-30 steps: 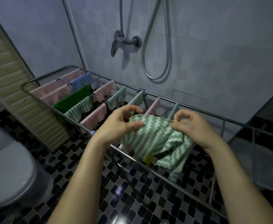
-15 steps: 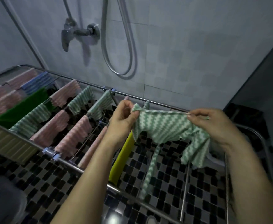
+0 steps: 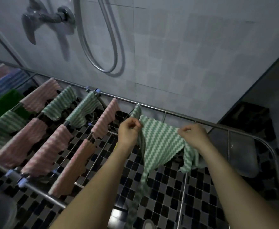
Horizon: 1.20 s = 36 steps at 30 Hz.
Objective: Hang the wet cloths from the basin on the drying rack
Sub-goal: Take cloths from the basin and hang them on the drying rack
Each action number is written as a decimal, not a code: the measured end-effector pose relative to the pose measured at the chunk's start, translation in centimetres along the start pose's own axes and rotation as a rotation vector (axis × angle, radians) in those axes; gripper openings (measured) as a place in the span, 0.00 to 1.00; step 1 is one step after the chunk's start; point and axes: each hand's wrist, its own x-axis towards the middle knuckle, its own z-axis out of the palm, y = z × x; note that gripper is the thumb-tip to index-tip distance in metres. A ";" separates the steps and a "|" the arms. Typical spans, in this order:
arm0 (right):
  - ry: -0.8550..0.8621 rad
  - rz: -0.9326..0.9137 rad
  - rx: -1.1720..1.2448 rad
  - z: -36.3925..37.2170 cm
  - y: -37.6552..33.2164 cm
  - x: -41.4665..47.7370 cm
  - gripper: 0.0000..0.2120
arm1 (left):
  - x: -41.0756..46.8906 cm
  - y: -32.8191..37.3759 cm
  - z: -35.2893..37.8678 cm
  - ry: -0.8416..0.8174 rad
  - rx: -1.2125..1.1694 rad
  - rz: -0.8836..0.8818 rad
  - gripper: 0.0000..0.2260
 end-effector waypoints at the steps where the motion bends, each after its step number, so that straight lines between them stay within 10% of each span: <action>1: 0.011 0.000 -0.033 0.1 -0.1 0.5 0.19 | 0.4 0.1 0.3 0.007 -0.003 0.000 0.16; 21: 0.256 0.060 -0.007 1.9 -1.5 4.3 0.13 | 0.8 -1.1 2.9 -0.284 0.592 0.136 0.22; 28: -0.055 0.119 0.091 3.9 -2.3 4.5 0.23 | -2.9 -1.9 2.7 -0.349 0.714 0.212 0.22; 36: -0.001 0.172 0.182 5.1 -3.0 4.8 0.16 | -3.1 -1.9 3.4 -0.398 0.723 0.276 0.24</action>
